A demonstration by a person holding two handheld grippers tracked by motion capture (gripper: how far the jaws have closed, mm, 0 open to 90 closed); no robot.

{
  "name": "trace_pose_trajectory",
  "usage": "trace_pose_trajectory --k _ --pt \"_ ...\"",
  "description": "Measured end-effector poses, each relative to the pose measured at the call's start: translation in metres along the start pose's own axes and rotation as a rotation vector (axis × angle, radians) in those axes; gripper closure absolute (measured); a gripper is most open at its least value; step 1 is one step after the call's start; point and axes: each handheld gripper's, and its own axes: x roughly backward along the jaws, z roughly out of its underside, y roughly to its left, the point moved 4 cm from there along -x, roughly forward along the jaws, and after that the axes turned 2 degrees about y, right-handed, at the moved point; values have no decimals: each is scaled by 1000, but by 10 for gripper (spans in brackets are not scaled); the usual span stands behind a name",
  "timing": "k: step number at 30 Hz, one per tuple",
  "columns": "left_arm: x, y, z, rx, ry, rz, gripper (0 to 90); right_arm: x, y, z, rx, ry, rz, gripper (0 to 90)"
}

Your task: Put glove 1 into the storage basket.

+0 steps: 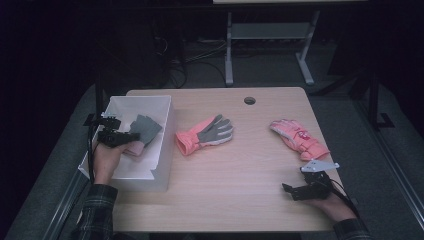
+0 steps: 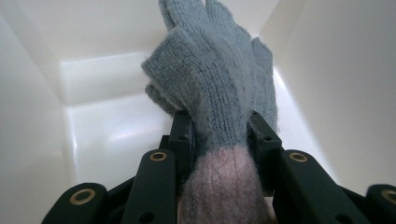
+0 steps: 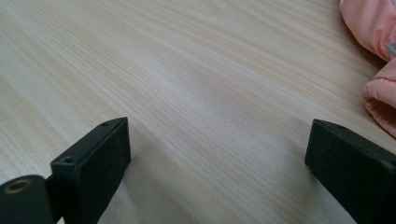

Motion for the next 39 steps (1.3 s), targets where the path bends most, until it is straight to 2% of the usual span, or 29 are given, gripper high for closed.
trace_pose_trajectory --k 6,9,10,12,15,18,21,24,27,30,36,39 --pt "-10 3 5 21 54 -7 662 0 0 0 1 0 0 62" --pt "-13 3 6 21 64 -12 630 0 0 0 0 0 0 62" --pt "-14 2 6 29 72 -13 610 0 0 0 0 0 0 62" --pt "-16 2 6 19 75 -20 548 0 0 0 1 0 0 62" --pt "-17 1 6 11 77 -53 438 0 0 0 0 0 0 62" --pt "-16 0 4 -1 69 -70 364 0 0 0 1 0 0 62" --pt "-14 -3 2 9 59 -81 290 0 0 0 1 0 0 62" --pt "-8 -7 -3 -10 38 -97 226 0 0 0 0 0 0 62" --pt "3 -10 -9 -17 2 -72 213 0 0 0 0 0 0 62" --pt "13 -14 -17 -45 -28 -50 197 0 0 0 0 0 0 62" --pt "33 -20 -35 -83 -60 -8 168 0 0 0 0 0 0 62" --pt "41 -25 -43 -92 -78 37 158 0 0 0 0 0 0 62"
